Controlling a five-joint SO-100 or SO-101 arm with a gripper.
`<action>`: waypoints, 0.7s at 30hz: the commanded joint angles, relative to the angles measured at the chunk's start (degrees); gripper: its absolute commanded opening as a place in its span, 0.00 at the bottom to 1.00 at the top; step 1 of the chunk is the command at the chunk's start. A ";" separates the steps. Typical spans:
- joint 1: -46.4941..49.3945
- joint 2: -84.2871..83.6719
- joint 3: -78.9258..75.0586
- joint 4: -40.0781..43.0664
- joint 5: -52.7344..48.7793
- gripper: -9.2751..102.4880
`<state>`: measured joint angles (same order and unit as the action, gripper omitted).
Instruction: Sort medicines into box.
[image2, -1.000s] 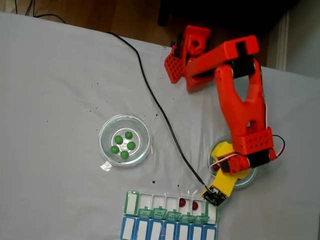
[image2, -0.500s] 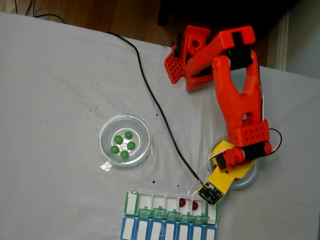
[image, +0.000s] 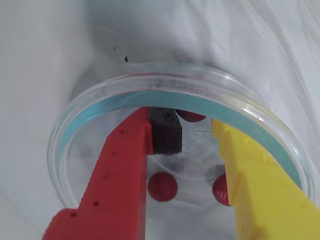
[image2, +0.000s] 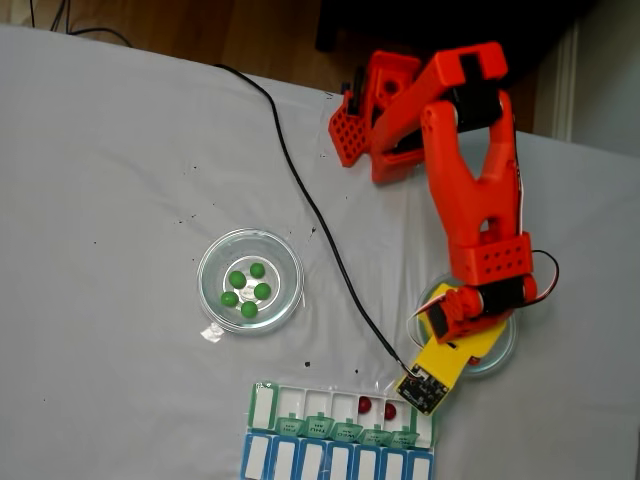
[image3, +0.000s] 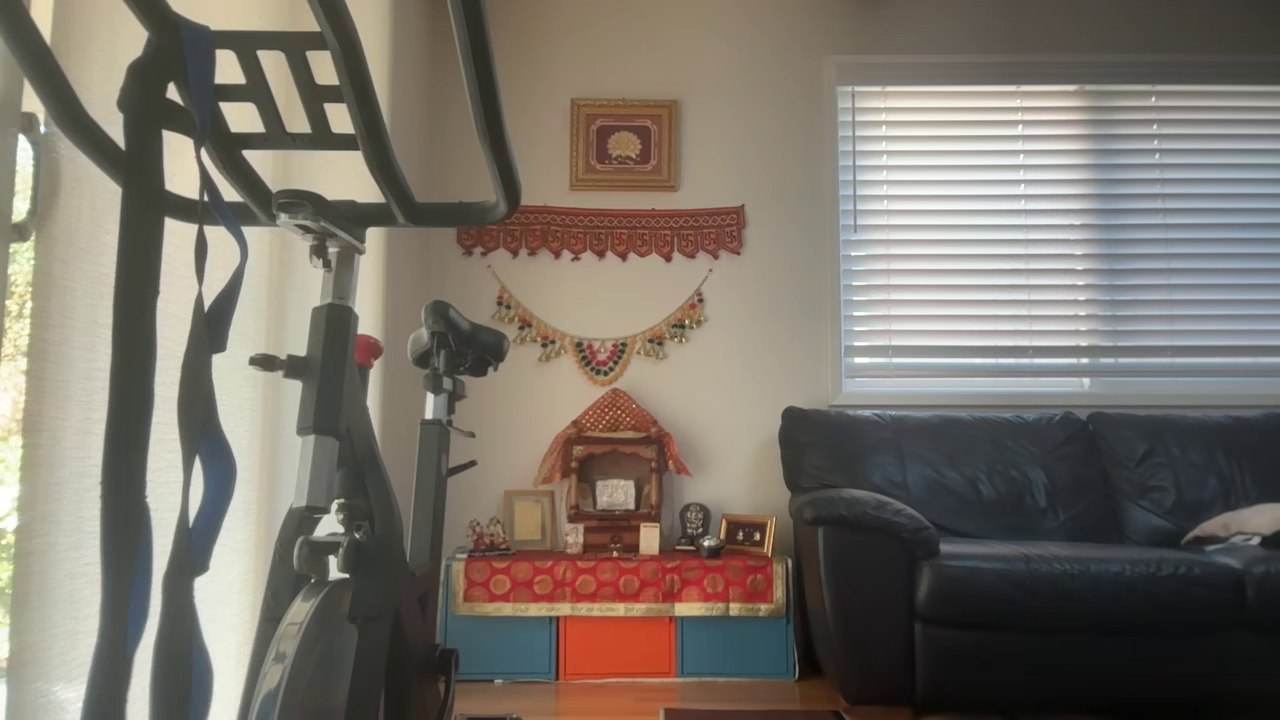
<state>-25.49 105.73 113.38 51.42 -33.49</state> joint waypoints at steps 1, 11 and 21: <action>1.23 3.96 0.00 -1.41 -1.67 0.19; 2.20 3.96 2.72 -6.06 -4.66 0.20; 2.90 6.06 8.09 -12.48 -7.56 0.19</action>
<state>-23.99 106.96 121.38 40.69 -40.52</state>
